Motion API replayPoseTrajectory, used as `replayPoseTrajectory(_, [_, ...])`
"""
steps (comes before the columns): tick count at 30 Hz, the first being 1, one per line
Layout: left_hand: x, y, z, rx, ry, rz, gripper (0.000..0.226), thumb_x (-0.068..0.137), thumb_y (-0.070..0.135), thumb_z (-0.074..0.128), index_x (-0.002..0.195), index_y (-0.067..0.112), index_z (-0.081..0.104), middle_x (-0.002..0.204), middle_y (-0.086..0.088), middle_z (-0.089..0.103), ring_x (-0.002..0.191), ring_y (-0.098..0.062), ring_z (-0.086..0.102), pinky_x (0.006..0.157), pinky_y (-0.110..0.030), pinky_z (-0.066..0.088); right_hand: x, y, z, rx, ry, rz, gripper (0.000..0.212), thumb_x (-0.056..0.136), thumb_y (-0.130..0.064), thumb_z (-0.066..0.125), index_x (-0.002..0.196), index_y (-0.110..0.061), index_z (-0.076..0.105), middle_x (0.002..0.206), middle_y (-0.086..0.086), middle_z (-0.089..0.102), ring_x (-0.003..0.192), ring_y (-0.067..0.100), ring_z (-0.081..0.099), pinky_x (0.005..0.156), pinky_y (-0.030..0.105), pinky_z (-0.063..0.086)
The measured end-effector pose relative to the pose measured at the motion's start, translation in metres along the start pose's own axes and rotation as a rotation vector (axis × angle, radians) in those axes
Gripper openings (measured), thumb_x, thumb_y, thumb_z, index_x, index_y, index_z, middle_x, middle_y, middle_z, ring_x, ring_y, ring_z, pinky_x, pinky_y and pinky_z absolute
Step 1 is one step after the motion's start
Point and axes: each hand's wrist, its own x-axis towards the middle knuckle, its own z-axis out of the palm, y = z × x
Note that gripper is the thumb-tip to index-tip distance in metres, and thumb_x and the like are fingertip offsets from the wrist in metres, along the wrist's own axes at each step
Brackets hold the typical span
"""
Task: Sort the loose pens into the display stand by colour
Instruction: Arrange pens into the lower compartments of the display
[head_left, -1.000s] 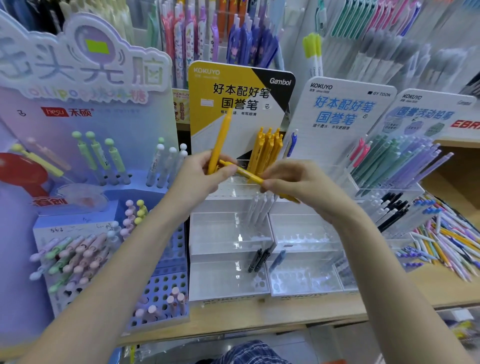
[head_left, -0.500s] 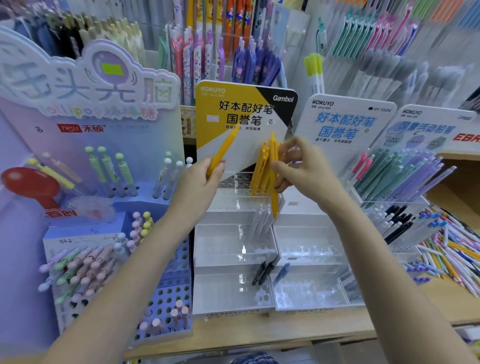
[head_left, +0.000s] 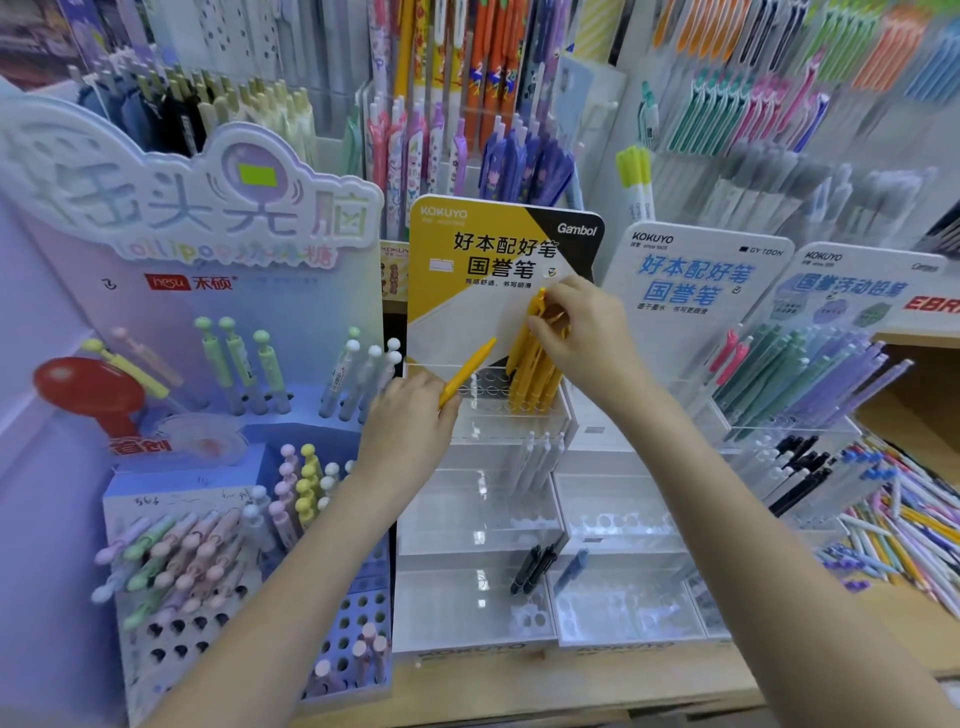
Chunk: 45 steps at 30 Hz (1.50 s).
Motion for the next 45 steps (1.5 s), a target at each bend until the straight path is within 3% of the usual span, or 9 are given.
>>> replayPoseTrajectory(8, [-0.003,-0.001,0.003,0.013,0.015,0.005,0.025,0.095,0.026,0.045,0.078,0.011,0.055,0.086,-0.008,0.056,0.081,-0.025,0.049,0.064,-0.03,0.027,-0.001,-0.001,0.003,-0.139,0.13,0.021,0.015,0.078,-0.01,0.067,0.068,0.0,0.063,0.104,0.016,0.053,0.101,0.036,0.043,0.083,0.046,0.04])
replayPoseTrajectory(13, [-0.003,-0.003,0.004,0.024,0.01,0.0,0.026,0.096,0.027,0.044,0.081,0.01,0.058,0.088,-0.007,0.058,0.08,-0.023,0.048,0.065,-0.029,0.028,-0.01,-0.004,0.007,-0.179,0.093,0.02,0.015,0.079,-0.012,0.067,0.071,0.0,0.064,0.108,0.015,0.052,0.108,0.036,0.04,0.085,0.04,0.031])
replayPoseTrajectory(21, [-0.003,-0.001,0.004,0.02,0.001,-0.017,0.025,0.096,0.027,0.044,0.079,0.012,0.054,0.087,-0.006,0.056,0.081,-0.023,0.047,0.066,-0.03,0.029,-0.002,-0.009,0.033,-0.339,0.049,0.191,0.025,0.086,-0.029,0.059,0.085,-0.005,0.068,0.117,0.006,0.044,0.112,0.029,0.036,0.091,0.038,0.028])
replayPoseTrajectory(23, [-0.003,-0.001,0.003,0.0,0.002,-0.019,0.024,0.096,0.026,0.044,0.08,0.011,0.055,0.087,-0.007,0.056,0.079,-0.021,0.044,0.067,-0.03,0.029,-0.001,-0.01,0.028,-0.262,0.027,0.223,0.028,0.082,-0.037,0.065,0.087,-0.01,0.069,0.117,0.004,0.045,0.114,0.026,0.035,0.094,0.039,0.029])
replayPoseTrajectory(27, [-0.003,0.0,0.004,-0.01,0.011,-0.023,0.024,0.096,0.025,0.045,0.081,0.01,0.057,0.087,-0.007,0.058,0.079,-0.02,0.043,0.067,-0.03,0.029,0.006,-0.013,0.017,-0.056,0.116,0.273,0.016,0.087,-0.024,0.063,0.089,-0.011,0.072,0.111,0.006,0.048,0.113,0.026,0.037,0.089,0.035,0.031])
replayPoseTrajectory(39, [-0.004,0.003,0.001,-0.033,-0.008,-0.035,0.025,0.096,0.024,0.045,0.078,0.009,0.055,0.081,-0.006,0.054,0.083,-0.026,0.049,0.071,-0.036,0.036,0.012,-0.009,0.023,-0.167,-0.001,0.35,0.019,0.088,-0.031,0.061,0.097,-0.016,0.07,0.113,0.007,0.045,0.116,0.027,0.034,0.094,0.039,0.026])
replayPoseTrajectory(41, [-0.003,0.002,-0.004,-0.061,-0.023,-0.038,0.028,0.096,0.026,0.045,0.073,0.01,0.05,0.076,-0.003,0.051,0.083,-0.028,0.05,0.069,-0.038,0.038,0.005,-0.009,0.015,-0.099,0.073,0.301,0.025,0.086,-0.033,0.064,0.105,-0.018,0.068,0.111,0.005,0.045,0.113,0.023,0.037,0.094,0.036,0.027])
replayPoseTrajectory(43, [-0.004,0.003,-0.009,-0.108,0.02,-0.003,0.028,0.095,0.026,0.046,0.079,0.006,0.058,0.082,-0.003,0.056,0.091,-0.024,0.049,0.076,-0.036,0.04,-0.003,-0.014,0.003,0.029,0.126,0.195,0.03,0.086,-0.033,0.064,0.111,-0.018,0.067,0.104,0.003,0.049,0.101,0.015,0.043,0.089,0.018,0.034])
replayPoseTrajectory(45, [-0.009,0.012,-0.014,-0.159,0.046,0.078,0.023,0.095,0.024,0.048,0.091,0.008,0.064,0.092,0.0,0.06,0.099,-0.019,0.045,0.084,-0.028,0.035,-0.013,-0.022,-0.008,0.212,-0.045,0.141,0.025,0.086,-0.03,0.065,0.105,-0.014,0.069,0.089,-0.002,0.059,0.08,0.001,0.053,0.071,0.005,0.037])
